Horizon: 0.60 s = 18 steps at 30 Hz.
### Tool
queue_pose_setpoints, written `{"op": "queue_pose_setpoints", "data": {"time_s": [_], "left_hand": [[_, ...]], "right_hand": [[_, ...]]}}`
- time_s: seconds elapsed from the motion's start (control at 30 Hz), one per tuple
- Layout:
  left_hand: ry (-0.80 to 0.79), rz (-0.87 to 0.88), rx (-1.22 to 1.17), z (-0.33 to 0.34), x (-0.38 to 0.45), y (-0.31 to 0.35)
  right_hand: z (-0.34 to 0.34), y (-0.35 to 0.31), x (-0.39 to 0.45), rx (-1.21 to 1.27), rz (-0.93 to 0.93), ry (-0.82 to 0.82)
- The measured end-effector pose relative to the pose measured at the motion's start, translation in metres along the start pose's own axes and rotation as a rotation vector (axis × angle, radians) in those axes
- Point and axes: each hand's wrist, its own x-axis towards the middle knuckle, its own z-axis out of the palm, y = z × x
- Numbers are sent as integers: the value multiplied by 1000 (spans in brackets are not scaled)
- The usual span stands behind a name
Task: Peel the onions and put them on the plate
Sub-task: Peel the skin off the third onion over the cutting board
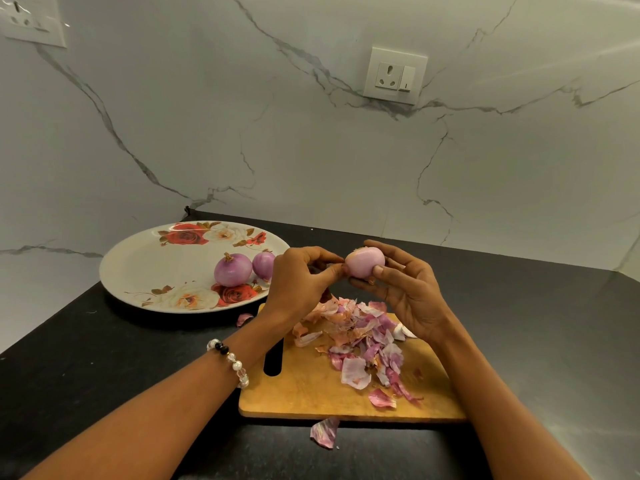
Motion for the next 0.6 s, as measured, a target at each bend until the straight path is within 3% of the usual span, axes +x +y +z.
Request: {"op": "queue_pose_setpoints", "data": {"time_s": [0.6], "left_hand": [[130,21,71,-4,8,-5]], "right_hand": [[6,-6,-3,142,121,191]]}}
